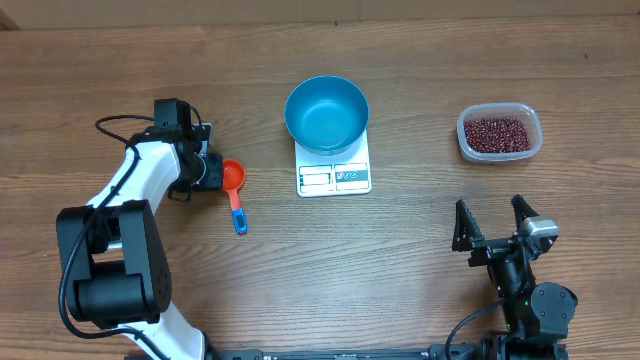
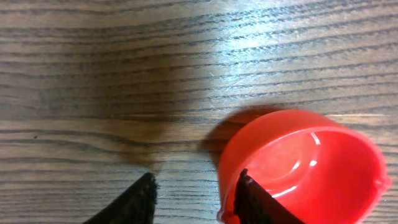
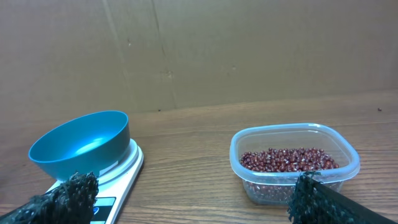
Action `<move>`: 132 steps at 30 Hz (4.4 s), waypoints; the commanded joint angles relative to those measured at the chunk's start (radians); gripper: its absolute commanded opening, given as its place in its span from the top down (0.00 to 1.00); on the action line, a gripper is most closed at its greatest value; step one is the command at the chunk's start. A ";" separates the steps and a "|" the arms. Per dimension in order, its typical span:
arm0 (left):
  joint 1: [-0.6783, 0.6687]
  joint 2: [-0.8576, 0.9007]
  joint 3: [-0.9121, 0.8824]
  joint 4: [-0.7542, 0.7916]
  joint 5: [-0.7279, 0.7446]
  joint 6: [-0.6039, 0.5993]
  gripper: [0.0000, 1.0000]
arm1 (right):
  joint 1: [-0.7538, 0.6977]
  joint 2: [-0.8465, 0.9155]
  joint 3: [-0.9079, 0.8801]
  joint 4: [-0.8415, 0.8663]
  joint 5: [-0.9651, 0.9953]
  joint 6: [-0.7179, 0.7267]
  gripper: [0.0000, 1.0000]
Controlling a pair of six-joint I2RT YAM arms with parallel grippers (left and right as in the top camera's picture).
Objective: Scoop item into bowl and weigh 150g on scale
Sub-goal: 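Descend the open left gripper onto the red cup's rim, then close the left gripper on the cup rim and lift it, then carry the red cup right toward the scale with the left gripper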
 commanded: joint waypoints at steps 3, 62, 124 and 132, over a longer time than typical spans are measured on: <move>-0.006 0.013 -0.006 0.000 -0.003 -0.005 0.83 | -0.001 -0.012 -0.010 0.006 0.009 0.000 0.00; -0.006 -0.084 -0.005 -0.225 0.103 -0.415 0.96 | -0.001 -0.012 -0.010 0.006 0.009 0.000 0.00; -0.014 -0.169 -0.005 -0.259 -0.025 -0.610 0.96 | -0.001 -0.012 -0.010 0.006 0.009 0.000 0.00; -0.016 -0.252 -0.005 -0.280 -0.026 -0.707 0.96 | -0.001 -0.012 -0.010 0.006 0.009 0.000 0.00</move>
